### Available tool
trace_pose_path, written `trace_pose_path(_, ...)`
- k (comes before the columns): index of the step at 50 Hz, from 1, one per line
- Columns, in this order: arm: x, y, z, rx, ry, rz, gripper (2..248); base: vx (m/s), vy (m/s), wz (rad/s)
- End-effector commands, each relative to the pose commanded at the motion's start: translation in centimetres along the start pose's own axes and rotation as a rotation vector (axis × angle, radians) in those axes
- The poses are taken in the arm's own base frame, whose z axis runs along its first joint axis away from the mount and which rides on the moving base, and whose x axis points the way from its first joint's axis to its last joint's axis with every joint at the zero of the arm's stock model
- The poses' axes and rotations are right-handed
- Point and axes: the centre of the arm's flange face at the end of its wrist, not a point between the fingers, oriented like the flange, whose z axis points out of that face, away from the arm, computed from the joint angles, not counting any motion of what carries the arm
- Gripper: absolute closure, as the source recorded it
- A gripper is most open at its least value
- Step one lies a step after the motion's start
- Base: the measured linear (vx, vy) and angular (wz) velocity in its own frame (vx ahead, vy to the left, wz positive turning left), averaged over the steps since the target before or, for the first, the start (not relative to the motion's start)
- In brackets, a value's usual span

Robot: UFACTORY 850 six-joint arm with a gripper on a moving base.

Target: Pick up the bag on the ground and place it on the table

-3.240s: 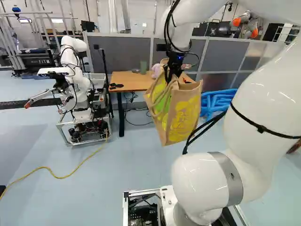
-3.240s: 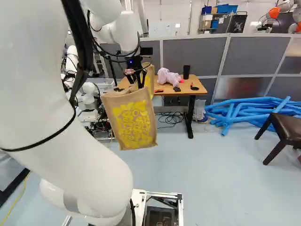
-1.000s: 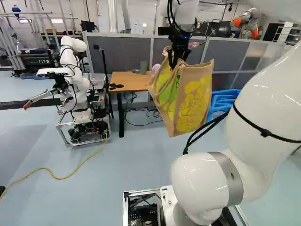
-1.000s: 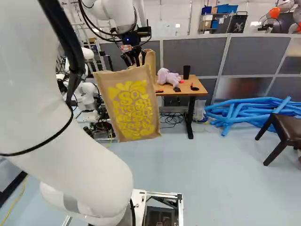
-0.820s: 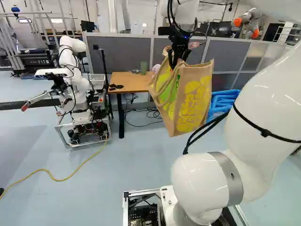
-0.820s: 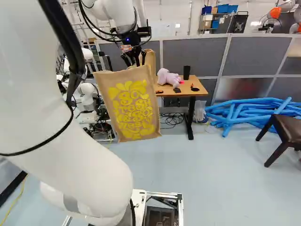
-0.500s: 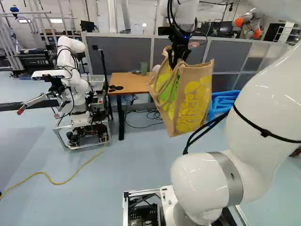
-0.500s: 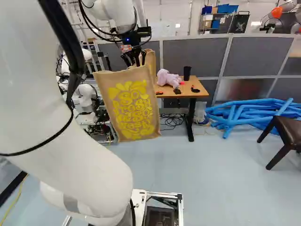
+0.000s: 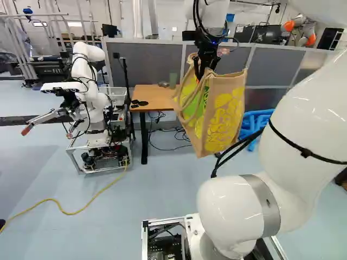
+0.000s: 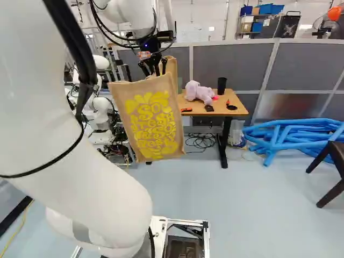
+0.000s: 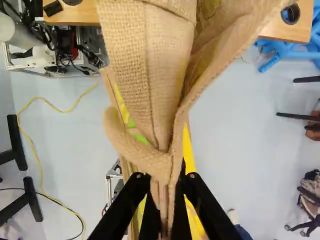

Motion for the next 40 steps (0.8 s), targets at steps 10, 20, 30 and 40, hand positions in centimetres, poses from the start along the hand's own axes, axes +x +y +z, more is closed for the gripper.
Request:
trace_pose_path(10, 0.00, 0.00, 0.00, 0.000, 0.000, 0.000, 228, 0.137, 0.026, 0.229)
trace_pose_path(20, 0.00, 0.00, 0.00, 0.000, 0.000, 0.000, 228, 0.133, -0.026, 0.224)
trace_pose_path(30, 0.00, 0.00, 0.00, 0.000, 0.000, 0.000, 228, 0.145, -0.039, 0.219)
trace_pose_path(40, 0.00, 0.00, 0.00, 0.000, 0.000, 0.000, 228, 0.151, -0.093, 0.019)
